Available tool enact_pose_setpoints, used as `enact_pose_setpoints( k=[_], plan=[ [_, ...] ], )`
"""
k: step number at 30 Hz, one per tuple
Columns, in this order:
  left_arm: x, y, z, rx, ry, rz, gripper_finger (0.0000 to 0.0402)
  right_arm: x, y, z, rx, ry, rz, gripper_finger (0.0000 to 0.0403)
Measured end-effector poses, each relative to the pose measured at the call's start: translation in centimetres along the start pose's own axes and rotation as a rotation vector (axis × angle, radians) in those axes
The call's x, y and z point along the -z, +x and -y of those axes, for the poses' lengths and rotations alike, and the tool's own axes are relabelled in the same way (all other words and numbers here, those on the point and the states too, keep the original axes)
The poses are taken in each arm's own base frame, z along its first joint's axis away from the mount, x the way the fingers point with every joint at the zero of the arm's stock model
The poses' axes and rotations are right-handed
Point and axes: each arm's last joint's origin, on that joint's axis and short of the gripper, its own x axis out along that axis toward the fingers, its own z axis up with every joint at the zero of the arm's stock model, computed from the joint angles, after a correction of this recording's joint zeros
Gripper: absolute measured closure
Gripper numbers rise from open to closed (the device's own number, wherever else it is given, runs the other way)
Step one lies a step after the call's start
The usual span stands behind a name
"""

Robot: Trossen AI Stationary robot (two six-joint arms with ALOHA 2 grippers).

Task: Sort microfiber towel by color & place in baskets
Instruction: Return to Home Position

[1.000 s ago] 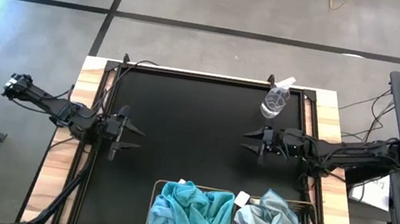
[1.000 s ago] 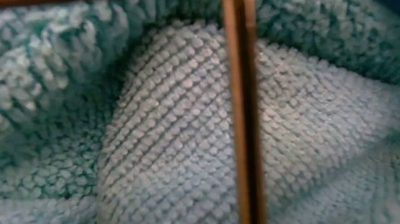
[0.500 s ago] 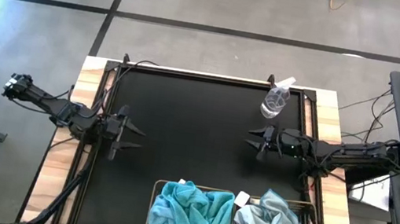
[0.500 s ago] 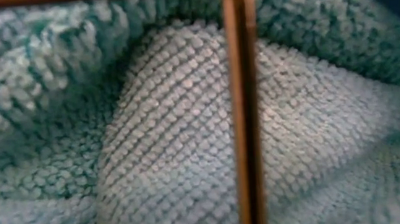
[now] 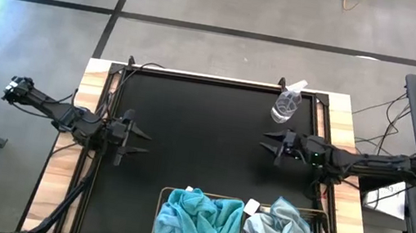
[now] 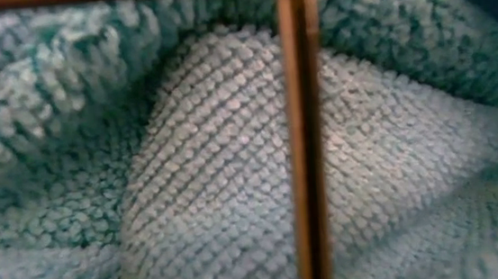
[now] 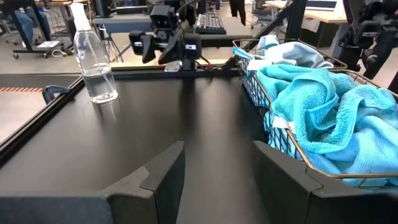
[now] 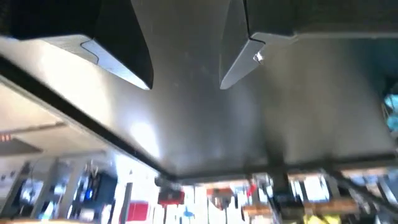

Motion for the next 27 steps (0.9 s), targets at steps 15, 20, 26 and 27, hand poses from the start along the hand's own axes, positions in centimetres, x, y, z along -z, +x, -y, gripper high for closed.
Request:
enact_pose_setpoints(
  k=[15, 20, 26, 27],
  plan=[
    [0.0, 0.2, 0.0, 0.0, 0.002, -0.006, 0.0233, -0.5, -3.9, 1.0, 0.038, 0.031, 0.241, 0.0223],
    [0.1, 0.2, 0.0, -0.001, 0.003, -0.007, 0.0233, -1.0, -5.0, 1.4, 0.08, 0.04, 0.333, 0.0223],
    [0.1, 0.2, 0.0, -0.007, 0.008, -0.01, 0.0233, -1.0, -5.1, 2.3, 0.168, 0.042, 0.335, 0.0223],
    [0.1, 0.2, 0.0, -0.007, 0.008, -0.009, 0.0233, -0.9, -5.1, 2.7, 0.201, 0.043, 0.325, 0.0223]
  ],
)
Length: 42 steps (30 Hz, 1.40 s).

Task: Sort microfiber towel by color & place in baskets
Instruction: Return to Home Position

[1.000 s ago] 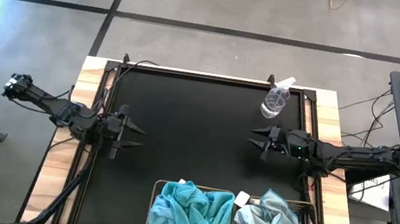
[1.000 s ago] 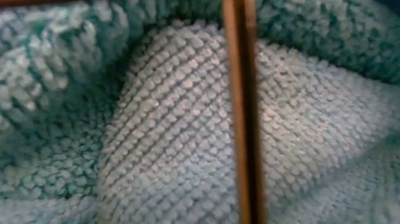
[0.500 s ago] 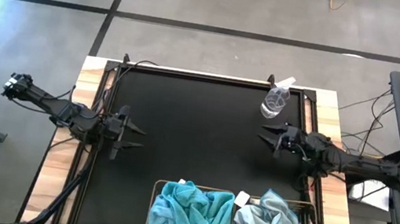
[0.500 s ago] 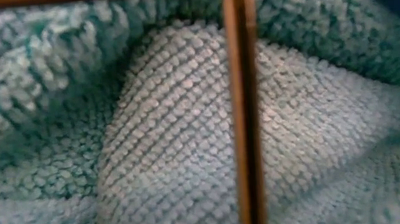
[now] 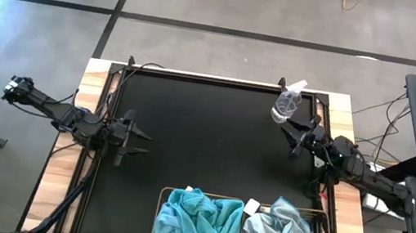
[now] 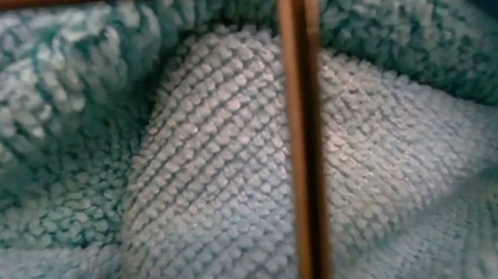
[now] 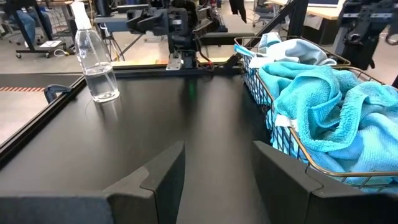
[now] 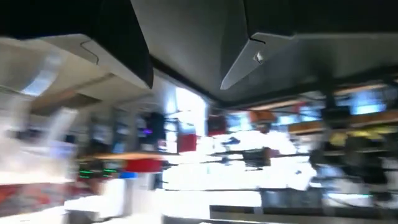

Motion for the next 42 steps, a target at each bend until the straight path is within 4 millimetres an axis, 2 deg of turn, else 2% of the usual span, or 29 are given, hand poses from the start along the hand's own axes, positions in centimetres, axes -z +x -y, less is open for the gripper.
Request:
enact_pose_setpoints(
  k=[12, 25, 32, 42],
  plan=[
    [0.3, 0.1, 0.0, -0.002, -0.013, -0.009, 0.0233, -0.2, -0.7, 4.3, 0.457, -0.053, 0.016, 0.0223],
    [0.3, 0.1, 0.0, -0.002, -0.019, -0.008, 0.0233, -0.5, -2.6, 7.3, 0.835, -0.098, 0.03, 0.0223],
    [0.2, 0.1, 0.0, 0.0, -0.028, 0.011, 0.0233, -0.7, -3.4, 8.0, 0.936, -0.11, 0.035, 0.0223],
    [0.1, 0.1, 0.0, 0.0, -0.026, 0.015, 0.0233, -0.6, -3.3, 8.1, 0.939, -0.103, 0.015, 0.0223]
  ],
)
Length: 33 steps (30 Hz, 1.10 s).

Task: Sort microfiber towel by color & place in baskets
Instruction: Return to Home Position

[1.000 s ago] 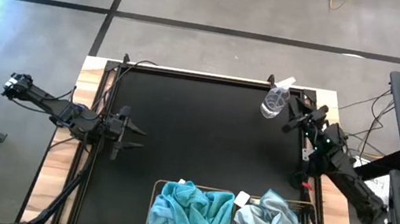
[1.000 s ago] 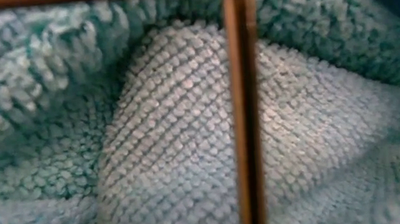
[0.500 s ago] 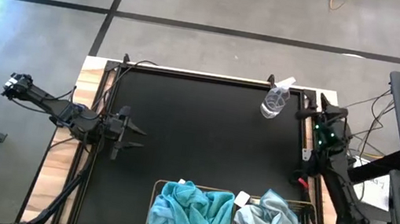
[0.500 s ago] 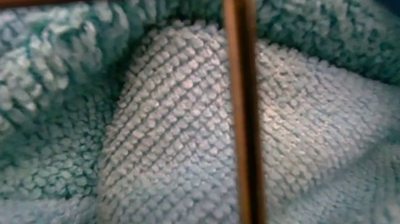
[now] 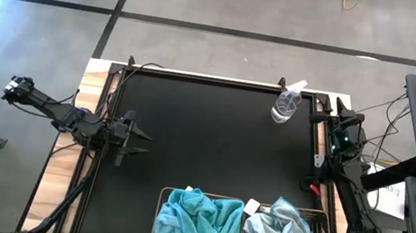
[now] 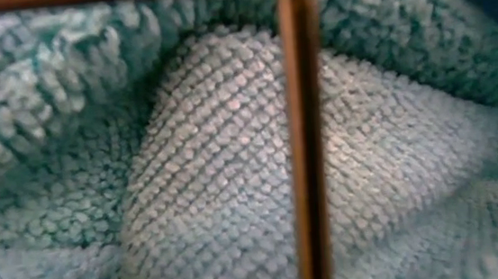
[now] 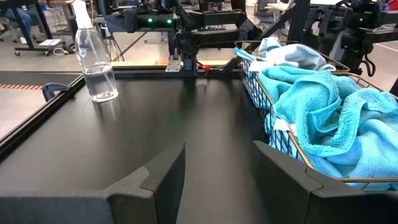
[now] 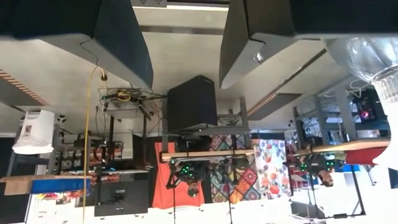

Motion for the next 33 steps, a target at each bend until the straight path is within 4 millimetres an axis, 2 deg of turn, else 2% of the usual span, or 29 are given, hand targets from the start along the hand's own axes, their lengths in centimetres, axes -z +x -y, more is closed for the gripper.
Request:
enact_pose_setpoints(
  k=[10, 15, 20, 23, 26, 32, 33],
  plan=[
    [-0.1, 0.0, 0.0, 0.002, -0.036, 0.011, 0.0233, -0.1, 0.0, 0.0, 0.0, 0.0, 0.0, 0.0223],
    [-1.0, -0.4, -0.1, 0.009, -0.087, 0.12, 0.0233, -0.1, 0.0, 0.0, 0.0, 0.0, 0.001, 0.0223],
    [-0.5, -0.4, -0.2, -0.022, -0.224, 0.137, 0.0233, -0.1, 0.0, 0.0, 0.0, 0.0, 0.002, 0.0223],
    [0.6, -0.3, -0.3, -0.019, -0.303, 0.125, 0.0233, -0.2, 0.0, 0.0, 0.0, 0.0, 0.003, 0.0223],
    [2.4, -0.1, -0.4, -0.021, -0.3, 0.109, 0.0233, -0.2, 0.0, 0.0, 0.0, 0.0, 0.003, 0.0223],
    [6.3, 0.5, -0.5, 0.002, -0.338, 0.213, 0.0233, -0.2, 0.0, 0.0, 0.0, 0.0, 0.003, 0.0223],
    [6.3, 0.6, -0.5, -0.002, -0.34, 0.217, 0.0233, -0.2, 0.0, 0.0, 0.0, 0.0, 0.004, 0.0223]
  ],
)
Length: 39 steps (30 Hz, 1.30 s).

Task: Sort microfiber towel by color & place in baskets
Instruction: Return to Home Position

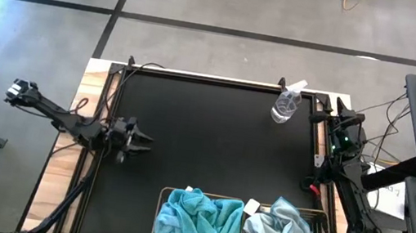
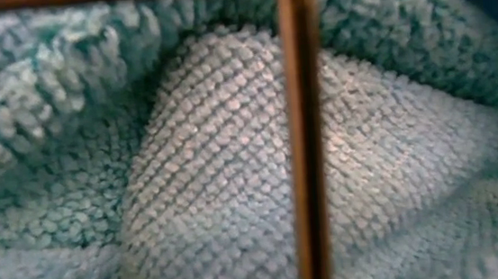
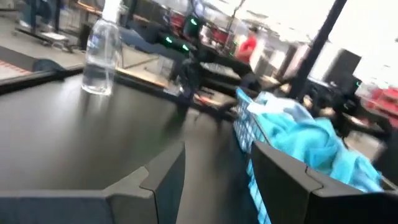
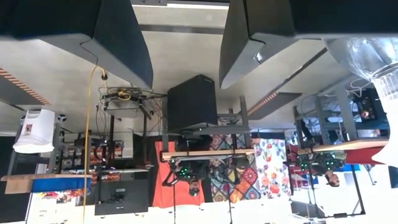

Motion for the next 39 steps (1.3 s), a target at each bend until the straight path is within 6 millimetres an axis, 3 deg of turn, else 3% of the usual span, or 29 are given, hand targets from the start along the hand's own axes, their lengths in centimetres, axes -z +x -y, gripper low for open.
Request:
enact_pose_setpoints(
  k=[5, 12, 23, 39],
  plan=[
    [-1.5, 0.2, 0.4, -0.055, -0.003, 0.041, 0.0233, 0.0, 0.0, 0.0, 0.0, 0.0, 0.0, 0.0223],
    [0.2, 0.2, -0.2, -0.072, -0.002, -0.021, 0.0233, 0.0, 0.0, 0.0, 0.0, 0.0, 0.0, 0.0223],
    [-0.2, 0.3, -0.1, -0.067, 0.027, 0.002, 0.0233, 0.0, 0.0, 0.0, 0.0, 0.0, 0.0, 0.0223],
    [1.1, 0.3, -0.6, -0.102, 0.061, -0.083, 0.0233, 0.0, 0.0, 0.0, 0.0, 0.0, 0.001, 0.0223]
  ],
)
